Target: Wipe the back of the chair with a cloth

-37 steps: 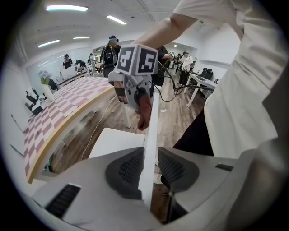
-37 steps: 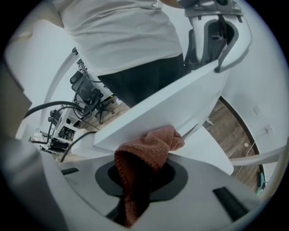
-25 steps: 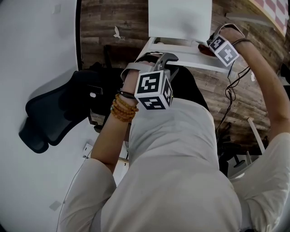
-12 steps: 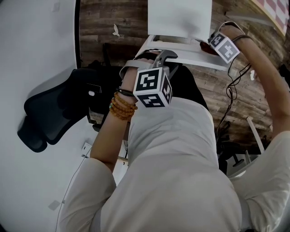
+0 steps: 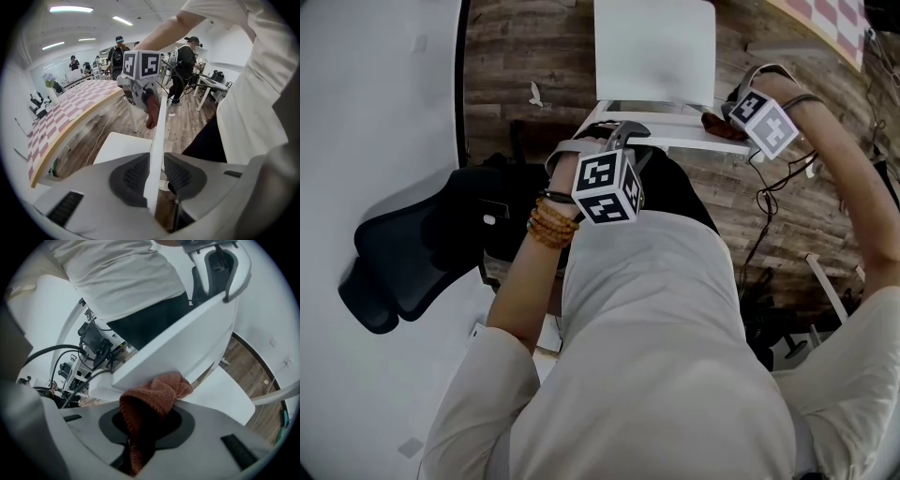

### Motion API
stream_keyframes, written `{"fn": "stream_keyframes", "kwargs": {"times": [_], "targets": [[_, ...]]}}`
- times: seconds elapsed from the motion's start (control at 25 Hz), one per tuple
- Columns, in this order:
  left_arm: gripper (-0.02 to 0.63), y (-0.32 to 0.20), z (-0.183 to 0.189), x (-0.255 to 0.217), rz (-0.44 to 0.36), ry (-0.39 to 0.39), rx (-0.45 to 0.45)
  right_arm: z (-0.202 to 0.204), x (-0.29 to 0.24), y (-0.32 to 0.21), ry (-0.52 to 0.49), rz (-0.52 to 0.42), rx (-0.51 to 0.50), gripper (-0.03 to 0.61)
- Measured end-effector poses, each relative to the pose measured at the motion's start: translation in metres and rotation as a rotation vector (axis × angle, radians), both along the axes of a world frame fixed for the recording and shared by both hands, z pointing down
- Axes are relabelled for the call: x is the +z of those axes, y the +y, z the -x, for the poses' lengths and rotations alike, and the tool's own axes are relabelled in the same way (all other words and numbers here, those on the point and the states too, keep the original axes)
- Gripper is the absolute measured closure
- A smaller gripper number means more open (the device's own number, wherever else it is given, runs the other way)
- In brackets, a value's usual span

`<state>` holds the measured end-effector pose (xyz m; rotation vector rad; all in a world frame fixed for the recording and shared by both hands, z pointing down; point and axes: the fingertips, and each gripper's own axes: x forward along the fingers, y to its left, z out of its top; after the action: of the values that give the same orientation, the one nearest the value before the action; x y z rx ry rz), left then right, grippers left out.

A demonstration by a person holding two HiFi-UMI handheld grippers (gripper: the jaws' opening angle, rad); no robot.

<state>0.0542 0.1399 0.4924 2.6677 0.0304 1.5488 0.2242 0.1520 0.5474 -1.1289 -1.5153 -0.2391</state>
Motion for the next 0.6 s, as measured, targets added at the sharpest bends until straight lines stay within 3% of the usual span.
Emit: {"fn": "stream_keyframes", "kwargs": {"times": [0.2, 0.32, 0.48, 0.6], "targets": [[0.492, -0.003, 0.0, 0.001, -0.009, -0.004, 0.006, 0.005, -0.037, -0.001, -0.029, -0.018, 0.081, 0.48], [0.492, -0.004, 0.0, 0.003, -0.024, -0.007, 0.019, 0.012, -0.045, -0.007, -0.073, -0.066, 0.185, 0.48], [0.492, 0.01, 0.002, -0.012, -0.016, 0.014, 0.006, 0.033, -0.061, -0.009, -0.201, -0.146, 0.465, 0.48], [0.492, 0.003, 0.001, -0.041, -0.022, 0.085, -0.055, 0.049, -0.088, -0.016, -0.297, -0.201, 0.707, 0.48]]}}
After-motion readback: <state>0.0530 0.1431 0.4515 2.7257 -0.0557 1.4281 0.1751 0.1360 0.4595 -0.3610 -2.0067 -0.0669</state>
